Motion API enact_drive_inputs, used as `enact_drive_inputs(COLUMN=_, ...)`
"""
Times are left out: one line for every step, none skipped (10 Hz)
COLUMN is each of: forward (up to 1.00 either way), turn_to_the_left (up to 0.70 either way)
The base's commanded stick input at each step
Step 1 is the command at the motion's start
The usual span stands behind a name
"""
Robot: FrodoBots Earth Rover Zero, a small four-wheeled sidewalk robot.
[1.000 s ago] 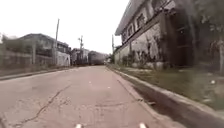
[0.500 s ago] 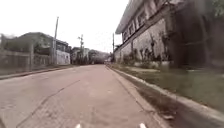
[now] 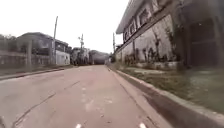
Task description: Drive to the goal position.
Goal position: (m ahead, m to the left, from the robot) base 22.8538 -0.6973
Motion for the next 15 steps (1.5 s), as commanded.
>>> enact_drive_inputs(forward=0.85, turn_to_the_left=0.0)
enact_drive_inputs(forward=0.85, turn_to_the_left=0.0)
enact_drive_inputs(forward=0.85, turn_to_the_left=0.0)
enact_drive_inputs(forward=0.85, turn_to_the_left=0.0)
enact_drive_inputs(forward=0.85, turn_to_the_left=0.0)
enact_drive_inputs(forward=0.85, turn_to_the_left=0.0)
enact_drive_inputs(forward=0.85, turn_to_the_left=0.0)
enact_drive_inputs(forward=0.85, turn_to_the_left=0.0)
enact_drive_inputs(forward=0.85, turn_to_the_left=0.0)
enact_drive_inputs(forward=0.85, turn_to_the_left=0.0)
enact_drive_inputs(forward=0.85, turn_to_the_left=0.0)
enact_drive_inputs(forward=0.85, turn_to_the_left=0.0)
enact_drive_inputs(forward=0.85, turn_to_the_left=0.0)
enact_drive_inputs(forward=0.85, turn_to_the_left=0.0)
enact_drive_inputs(forward=0.85, turn_to_the_left=0.0)
